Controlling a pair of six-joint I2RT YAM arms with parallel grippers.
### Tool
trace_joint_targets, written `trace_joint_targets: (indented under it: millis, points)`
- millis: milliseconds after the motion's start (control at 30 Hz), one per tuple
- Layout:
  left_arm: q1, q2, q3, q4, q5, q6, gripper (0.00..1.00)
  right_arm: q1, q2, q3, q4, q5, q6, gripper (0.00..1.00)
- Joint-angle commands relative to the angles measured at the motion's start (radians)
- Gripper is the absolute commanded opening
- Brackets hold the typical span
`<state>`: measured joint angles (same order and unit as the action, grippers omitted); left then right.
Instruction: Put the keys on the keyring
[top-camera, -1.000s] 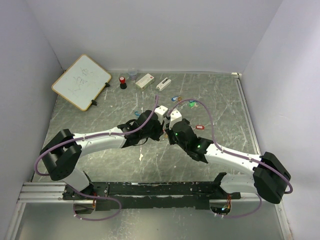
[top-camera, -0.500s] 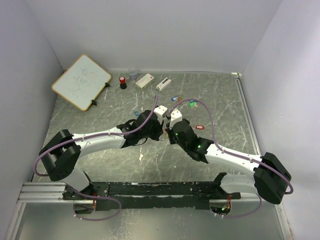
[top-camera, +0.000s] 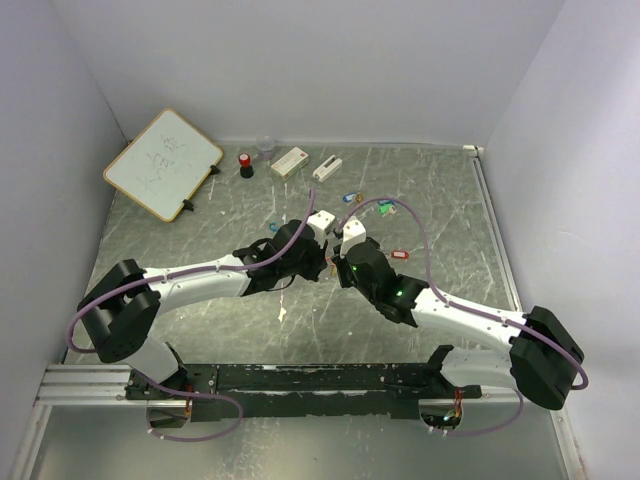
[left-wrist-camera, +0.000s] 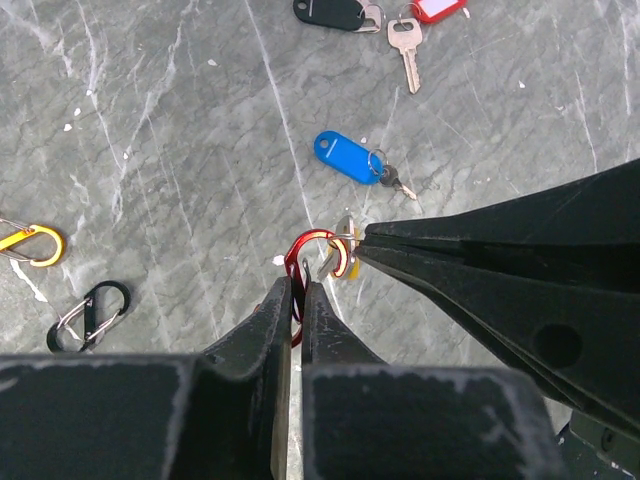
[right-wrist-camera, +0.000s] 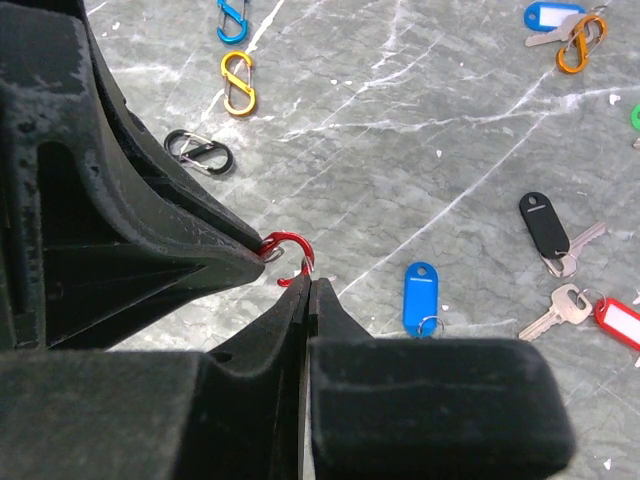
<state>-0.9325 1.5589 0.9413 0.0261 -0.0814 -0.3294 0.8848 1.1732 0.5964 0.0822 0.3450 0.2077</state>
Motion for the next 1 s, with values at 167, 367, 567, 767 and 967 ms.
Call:
trace_joint_targets:
  millis: [167,367,567,767,967]
  points:
    - [0.008,-0.028,-0.012,0.014,0.018,0.006,0.41,0.005,-0.028,-0.004,-0.002,0.037,-0.006,0.00]
    - [0.013,-0.048,-0.032,0.026,0.004,-0.008,0.64,0.005,-0.037,-0.003,-0.012,0.047,-0.004,0.00]
    - [0.023,-0.075,-0.053,0.023,-0.050,-0.048,0.66,0.004,-0.046,-0.008,-0.019,0.058,-0.005,0.00]
    - [0.040,-0.114,-0.084,0.022,-0.123,-0.086,0.71,0.005,-0.046,-0.006,-0.024,0.062,-0.004,0.00]
    - [0.053,-0.160,-0.122,0.026,-0.170,-0.121,0.83,0.004,-0.046,-0.004,-0.025,0.065,-0.002,0.00]
